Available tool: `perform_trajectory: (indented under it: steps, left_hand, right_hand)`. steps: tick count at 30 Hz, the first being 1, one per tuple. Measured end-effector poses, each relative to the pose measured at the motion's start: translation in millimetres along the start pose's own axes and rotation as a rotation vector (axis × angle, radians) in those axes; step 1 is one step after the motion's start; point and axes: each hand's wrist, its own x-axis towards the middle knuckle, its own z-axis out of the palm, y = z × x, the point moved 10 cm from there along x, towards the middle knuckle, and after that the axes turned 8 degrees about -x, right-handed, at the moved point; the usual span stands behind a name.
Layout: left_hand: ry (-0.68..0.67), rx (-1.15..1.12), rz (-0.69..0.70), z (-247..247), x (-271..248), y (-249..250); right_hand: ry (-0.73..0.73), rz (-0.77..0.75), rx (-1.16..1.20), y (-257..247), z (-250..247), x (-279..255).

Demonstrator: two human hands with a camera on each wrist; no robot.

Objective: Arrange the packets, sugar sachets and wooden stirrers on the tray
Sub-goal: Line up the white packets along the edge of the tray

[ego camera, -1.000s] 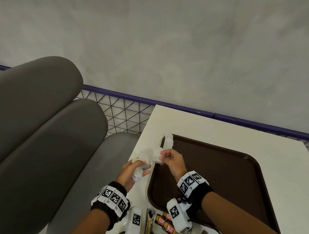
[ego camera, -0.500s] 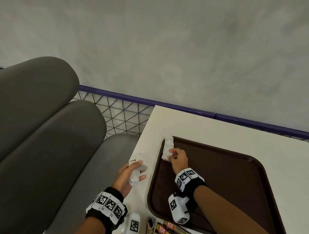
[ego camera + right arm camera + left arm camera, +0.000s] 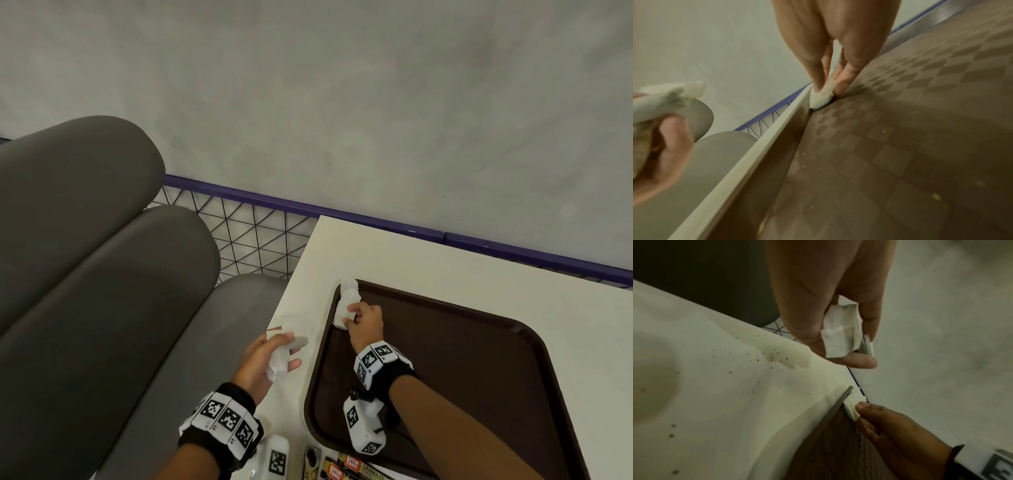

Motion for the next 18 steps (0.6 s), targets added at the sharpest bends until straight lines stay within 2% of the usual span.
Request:
perform_trajectory:
  steps: [4,8,12,18]
  left_hand:
    - [0.015,0.043,0.009,0.7,2.3,4.4]
    - [0.016,0.086,0.017,3.4,8.0,8.3]
    - [-0.005,0.101,0.035,10.9,7.7,11.9]
    - [-0.029,0.096,0.031,18.4,-2.8,4.0]
  right_hand:
    - [0.019,-0.063,-0.037,-9.4,-5.2,-1.1]
    - [-0.033,-0.117,0.096,-29.2,-5.0,-2.6]
    - [-0.233,-0.103,0.363,-45.8,7.5,-14.0]
    - [-0.460,-0.201,0.443,-62.4,20.9,-46.3]
